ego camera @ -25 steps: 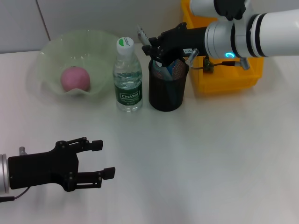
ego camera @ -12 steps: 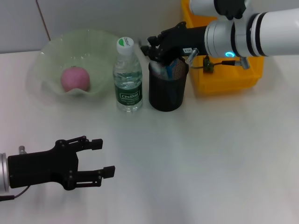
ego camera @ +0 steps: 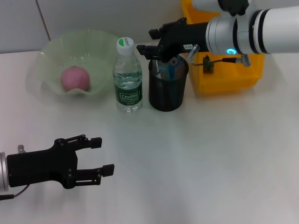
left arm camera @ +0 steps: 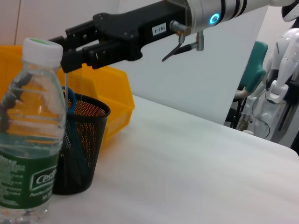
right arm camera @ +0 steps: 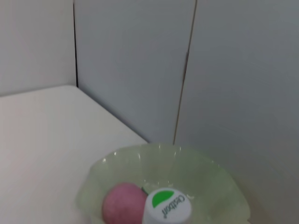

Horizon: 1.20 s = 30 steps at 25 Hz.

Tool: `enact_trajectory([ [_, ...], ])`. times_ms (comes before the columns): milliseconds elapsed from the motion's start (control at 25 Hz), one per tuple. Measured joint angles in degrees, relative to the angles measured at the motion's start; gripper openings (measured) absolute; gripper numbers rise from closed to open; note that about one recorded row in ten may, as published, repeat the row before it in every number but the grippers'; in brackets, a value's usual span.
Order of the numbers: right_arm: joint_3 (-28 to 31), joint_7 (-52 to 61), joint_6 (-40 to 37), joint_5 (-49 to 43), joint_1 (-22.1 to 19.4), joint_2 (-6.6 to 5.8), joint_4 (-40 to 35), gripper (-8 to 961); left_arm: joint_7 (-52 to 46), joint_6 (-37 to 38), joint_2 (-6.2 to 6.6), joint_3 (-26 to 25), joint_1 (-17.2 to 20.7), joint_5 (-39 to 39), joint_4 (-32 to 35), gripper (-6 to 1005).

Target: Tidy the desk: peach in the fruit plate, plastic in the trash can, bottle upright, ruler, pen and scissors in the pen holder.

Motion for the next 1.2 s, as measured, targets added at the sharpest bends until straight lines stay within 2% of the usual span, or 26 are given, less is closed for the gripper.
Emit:
enact_trajectory([
  [40, 0.03, 0.27, -0.27, 0.56, -0.63, 0.00, -0.95, 406, 0.00, 0.00, 0.00, 0.00, 0.00, 0.00, 0.00, 863],
  [160, 0.49, 0.68, -1.51, 0.70, -1.35, -0.02, -2.07, 539, 0.00, 0.00, 0.00, -0.06, -0.03, 0.00, 0.00, 863],
  [240, 3.19, 0.85, -6.41, 2.50, -2.93, -0.14, -4.14, 627, 0.00, 0.00, 0.00, -0.06, -0.03, 0.00, 0.00, 863],
  [280, 3.19, 0.85, -6.41, 2.50, -2.93, -0.14, -4.14, 643, 0.00, 0.00, 0.00, -0.06, -0.03, 0.00, 0.00, 863],
  [400, 9.88, -0.69, -16.39, 6.72, -4.00, -0.49, -4.49, 689, 0.00, 0.00, -0.01, -0.10, -0.16, 0.00, 0.00, 863],
  [440, 15.55, -2.57, -23.93, 9.04, -3.80, -1.05, -2.74, 705, -0.02, 0.02, -0.01, -0.25, -0.22, 0.00, 0.00, 864],
  [480, 15.55, -2.57, -23.93, 9.04, -3.80, -1.05, -2.74, 721, -0.02, 0.02, -0.01, -0.25, -0.22, 0.00, 0.00, 864],
  [520, 22.08, -5.17, -32.44, 10.98, -2.53, -2.49, 1.91, 736, -0.12, 0.49, -0.01, -1.27, -0.48, 0.00, 0.00, 864],
  [560, 24.77, -6.81, -36.24, 11.54, -1.46, -3.58, 5.46, 752, -0.14, 0.83, 0.01, -1.70, -0.62, 0.00, 0.00, 864],
  [600, 24.77, -6.81, -36.24, 11.54, -1.46, -3.58, 5.46, 767, -0.14, 1.03, 0.03, -1.97, -0.74, 0.00, 0.00, 864],
  [640, 27.79, -9.82, -41.87, 11.88, 0.87, -5.98, 13.47, 783, -0.15, 1.23, 0.09, -2.14, -0.82, 0.01, 0.00, 864],
  [680, 27.79, -9.82, -41.87, 11.88, 0.87, -5.98, 13.47, 783, -0.15, 1.23, 0.09, -2.14, -0.82, 0.01, 0.00, 864],
  [760, 28.42, -14.86, -45.23, 11.27, 4.35, -9.27, 24.90, 783, -0.92, 2.48, 0.69, -2.97, -1.82, 0.00, 0.00, 864],
  [800, 28.42, -14.86, -45.23, 11.27, 4.35, -9.27, 24.90, 783, -1.31, 2.64, 0.85, -3.05, -2.11, 0.00, 0.00, 864],
  [840, 28.05, -17.62, -45.17, 8.58, 6.27, -9.88, 29.83, 783, -2.06, 2.90, 1.11, -3.14, -2.68, 0.00, -0.01, 864],
  [960, 28.04, -19.23, -44.34, 4.53, 7.02, -9.15, 30.91, 783, -2.90, 3.12, 1.36, -3.20, -3.58, 0.00, -0.18, 864],
  [1000, 28.12, -19.71, -43.98, 3.11, 7.07, -8.69, 30.90, 783, -3.18, 3.22, 1.42, -3.24, -4.00, 0.00, -0.33, 864],
  [1040, 28.20, -20.89, -42.91, 0.02, 7.06, -7.60, 30.78, 783, -3.68, 3.29, 1.43, -3.62, -4.99, 0.00, -0.46, 864],
  [1200, 28.22, -22.48, -42.04, -1.04, 6.71, -6.84, 31.00, 783, -4.12, 3.35, 1.32, -3.89, -5.53, 0.00, -0.51, 864],
])
